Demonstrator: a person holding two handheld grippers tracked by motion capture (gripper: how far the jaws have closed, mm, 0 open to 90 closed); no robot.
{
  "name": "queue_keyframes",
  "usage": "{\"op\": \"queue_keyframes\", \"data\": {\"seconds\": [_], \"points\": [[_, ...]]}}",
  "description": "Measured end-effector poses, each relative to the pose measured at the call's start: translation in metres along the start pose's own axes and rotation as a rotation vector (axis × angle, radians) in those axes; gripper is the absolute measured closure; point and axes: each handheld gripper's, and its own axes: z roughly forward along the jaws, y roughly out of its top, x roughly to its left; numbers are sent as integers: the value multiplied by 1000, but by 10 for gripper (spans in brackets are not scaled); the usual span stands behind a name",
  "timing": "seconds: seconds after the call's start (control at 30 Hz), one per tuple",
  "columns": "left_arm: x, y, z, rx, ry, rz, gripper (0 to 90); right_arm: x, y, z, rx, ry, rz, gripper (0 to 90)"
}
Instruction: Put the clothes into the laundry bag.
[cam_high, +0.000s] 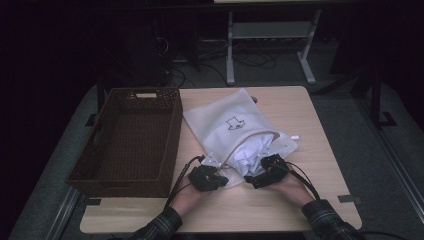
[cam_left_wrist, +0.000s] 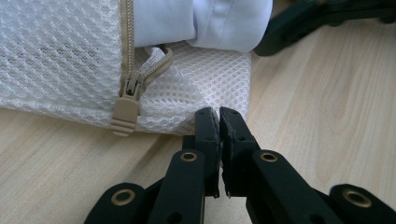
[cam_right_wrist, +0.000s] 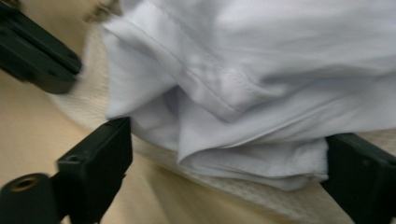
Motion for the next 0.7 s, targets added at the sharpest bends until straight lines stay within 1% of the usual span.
{"op": "queue_keyframes", "data": {"seconds": [0.03,0.07,0.17,0.23,0.3,0.33,0.37,0.4,0.43,0.47,0.53,0.57,0.6,0.63,0.67,0.7], "points": [[0,0,0,0,0,0,863,1,1,0,-3,27,11,44],[0,0,0,-1,-1,-4,863,4,2,0,-1,43,22,36],[0,0,1,-1,0,-3,863,8,2,4,10,37,8,31],[0,0,1,0,1,-3,863,9,3,6,1,19,12,68],[0,0,0,2,2,-1,863,10,3,7,-18,-20,6,186],[0,0,0,3,3,-1,863,10,3,6,-24,-32,9,230],[1,0,0,4,4,0,863,9,3,6,-32,-41,11,307],[1,0,0,4,4,0,863,9,3,6,-32,-41,11,307],[1,0,0,5,3,-1,863,8,3,5,-37,-57,5,386],[1,0,0,5,4,0,863,5,2,4,-40,-65,7,487],[1,0,0,5,5,1,863,1,2,2,-45,-78,9,587],[1,0,0,5,5,1,863,0,2,1,-47,-79,17,648],[1,0,0,5,5,1,864,0,2,1,-47,-79,17,648],[0,0,0,5,6,1,864,-2,2,1,-50,-75,24,708],[0,0,0,6,6,2,864,-4,2,-1,-62,-55,35,767],[0,0,0,5,6,1,864,-5,2,-1,-65,-52,34,783]]}}
